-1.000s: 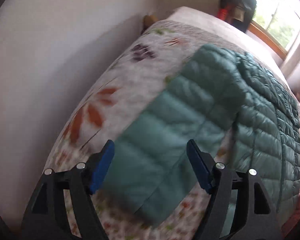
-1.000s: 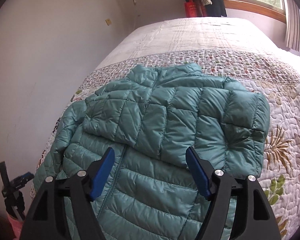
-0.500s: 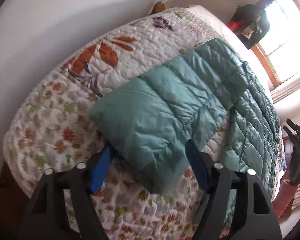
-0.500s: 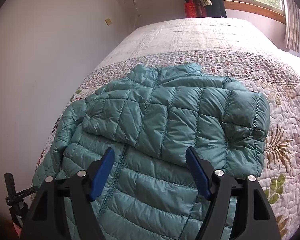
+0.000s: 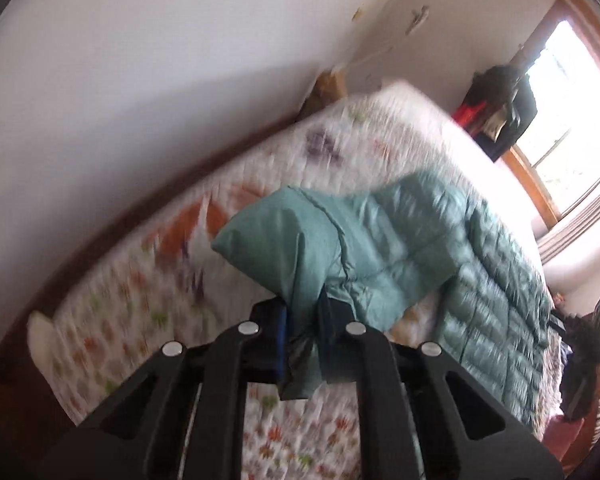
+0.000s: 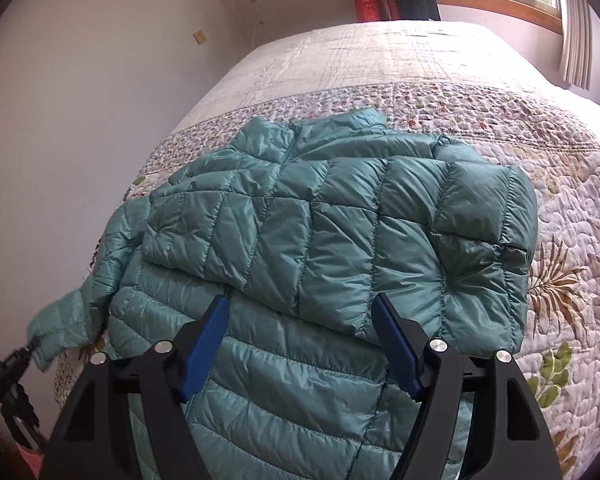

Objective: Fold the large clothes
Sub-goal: 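Grasp the other sleeve cuff with the left gripper and lift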

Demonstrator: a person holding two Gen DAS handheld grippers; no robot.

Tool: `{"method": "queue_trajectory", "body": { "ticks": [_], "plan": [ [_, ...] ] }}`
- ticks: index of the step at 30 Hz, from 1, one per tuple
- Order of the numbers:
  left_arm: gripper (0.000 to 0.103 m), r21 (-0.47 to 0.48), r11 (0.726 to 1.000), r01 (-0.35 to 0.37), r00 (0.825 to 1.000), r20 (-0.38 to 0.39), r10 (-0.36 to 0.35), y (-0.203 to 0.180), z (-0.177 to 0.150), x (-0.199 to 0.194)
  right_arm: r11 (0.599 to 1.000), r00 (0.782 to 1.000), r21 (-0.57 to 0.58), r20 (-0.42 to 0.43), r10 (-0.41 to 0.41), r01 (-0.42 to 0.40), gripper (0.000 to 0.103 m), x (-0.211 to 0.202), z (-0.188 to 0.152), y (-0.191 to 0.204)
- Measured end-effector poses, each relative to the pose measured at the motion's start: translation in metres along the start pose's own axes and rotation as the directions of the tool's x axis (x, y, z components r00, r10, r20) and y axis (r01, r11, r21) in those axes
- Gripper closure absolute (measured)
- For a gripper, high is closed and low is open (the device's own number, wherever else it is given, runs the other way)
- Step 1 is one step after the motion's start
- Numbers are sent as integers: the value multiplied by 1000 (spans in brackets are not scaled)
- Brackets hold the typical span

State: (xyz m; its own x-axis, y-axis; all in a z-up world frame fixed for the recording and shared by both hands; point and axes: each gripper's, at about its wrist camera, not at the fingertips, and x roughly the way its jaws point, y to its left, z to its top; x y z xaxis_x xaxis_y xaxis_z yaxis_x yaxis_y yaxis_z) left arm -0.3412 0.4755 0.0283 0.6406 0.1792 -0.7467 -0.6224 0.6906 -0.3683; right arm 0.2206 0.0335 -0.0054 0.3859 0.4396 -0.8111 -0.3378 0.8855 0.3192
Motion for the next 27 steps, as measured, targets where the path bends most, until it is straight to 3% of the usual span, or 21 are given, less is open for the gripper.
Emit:
{"method": "queue_trajectory", "body": {
  "ticks": [4,9,17,23,27],
  "plan": [
    [94,54,998,-17,993,113,11,-29,35,-16,1000,1000,14,-11,-10,11,29,5,0,-5],
    [94,197,979,58,988,129,-84,-100,54,-15,1000,1000,20,-19,-20,20,29,9,0,-9],
    [94,387,902,193,974,35,-224,-221,35,27,999,999,36,-28,-30,31,29,13,1,-17],
    [94,505,812,293,949,-46,-313,-301,2,55,999,999,40,-34,-35,36,29,17,1,-20],
    [94,553,753,356,931,-146,-334,-347,-23,83,998,998,46,-43,-40,42,29,21,1,-23]
  ]
}}
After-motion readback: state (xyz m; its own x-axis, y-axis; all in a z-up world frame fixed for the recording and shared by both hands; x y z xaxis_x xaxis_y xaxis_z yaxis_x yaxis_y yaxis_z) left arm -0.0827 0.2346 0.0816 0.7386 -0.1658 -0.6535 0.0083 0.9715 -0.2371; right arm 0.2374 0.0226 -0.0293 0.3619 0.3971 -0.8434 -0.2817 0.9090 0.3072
